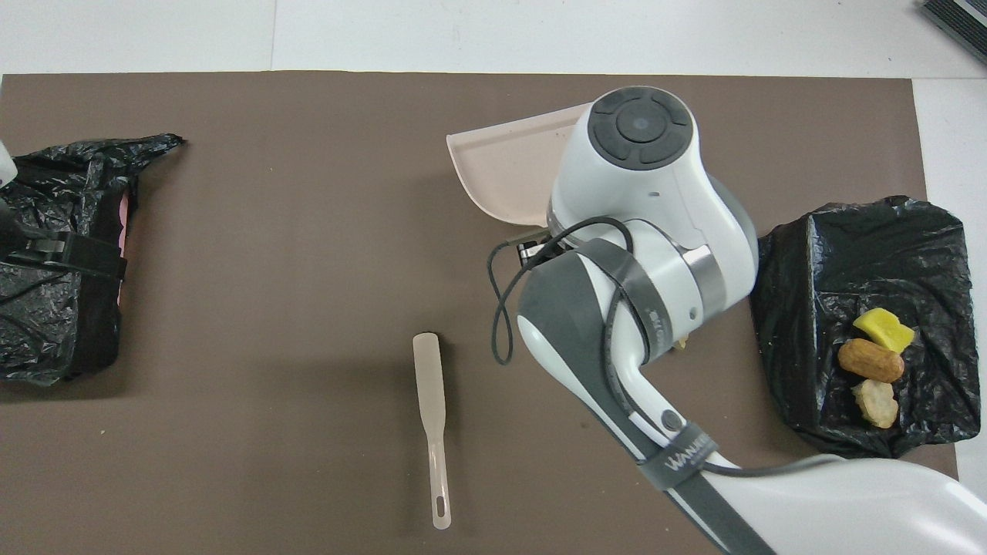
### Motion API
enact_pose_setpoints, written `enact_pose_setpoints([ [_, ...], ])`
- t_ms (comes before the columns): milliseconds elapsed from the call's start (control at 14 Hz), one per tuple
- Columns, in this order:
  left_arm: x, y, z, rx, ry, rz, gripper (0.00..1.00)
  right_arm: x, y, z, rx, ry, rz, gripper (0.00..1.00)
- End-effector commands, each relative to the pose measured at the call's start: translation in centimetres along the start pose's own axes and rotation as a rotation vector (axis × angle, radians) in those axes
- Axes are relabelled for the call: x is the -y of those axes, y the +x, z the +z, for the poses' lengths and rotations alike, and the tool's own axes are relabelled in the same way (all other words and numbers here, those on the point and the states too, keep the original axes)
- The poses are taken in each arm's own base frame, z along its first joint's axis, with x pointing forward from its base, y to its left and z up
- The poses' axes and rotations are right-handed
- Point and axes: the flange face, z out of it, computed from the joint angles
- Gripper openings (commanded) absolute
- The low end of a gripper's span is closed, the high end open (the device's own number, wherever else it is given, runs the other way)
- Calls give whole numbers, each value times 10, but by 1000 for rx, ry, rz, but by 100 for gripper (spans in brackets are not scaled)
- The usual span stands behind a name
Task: Sweep and dump trash in bin
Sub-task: 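Bring the empty dustpan back to the table center with the right gripper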
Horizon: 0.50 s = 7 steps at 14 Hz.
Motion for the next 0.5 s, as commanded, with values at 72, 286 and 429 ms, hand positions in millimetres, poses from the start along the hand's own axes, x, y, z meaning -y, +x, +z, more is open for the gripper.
enact_pose_setpoints([
  [72, -1, -1, -1, -3, -13, 11, 100, 76, 35, 49, -31, 87, 126, 0],
  [286, -2, -2, 11, 12, -15, 10, 100, 90, 32, 66, -24, 91, 122, 0],
  [429, -1, 2, 13, -13, -11, 13, 100, 99, 25, 87, 7, 73, 107, 0],
])
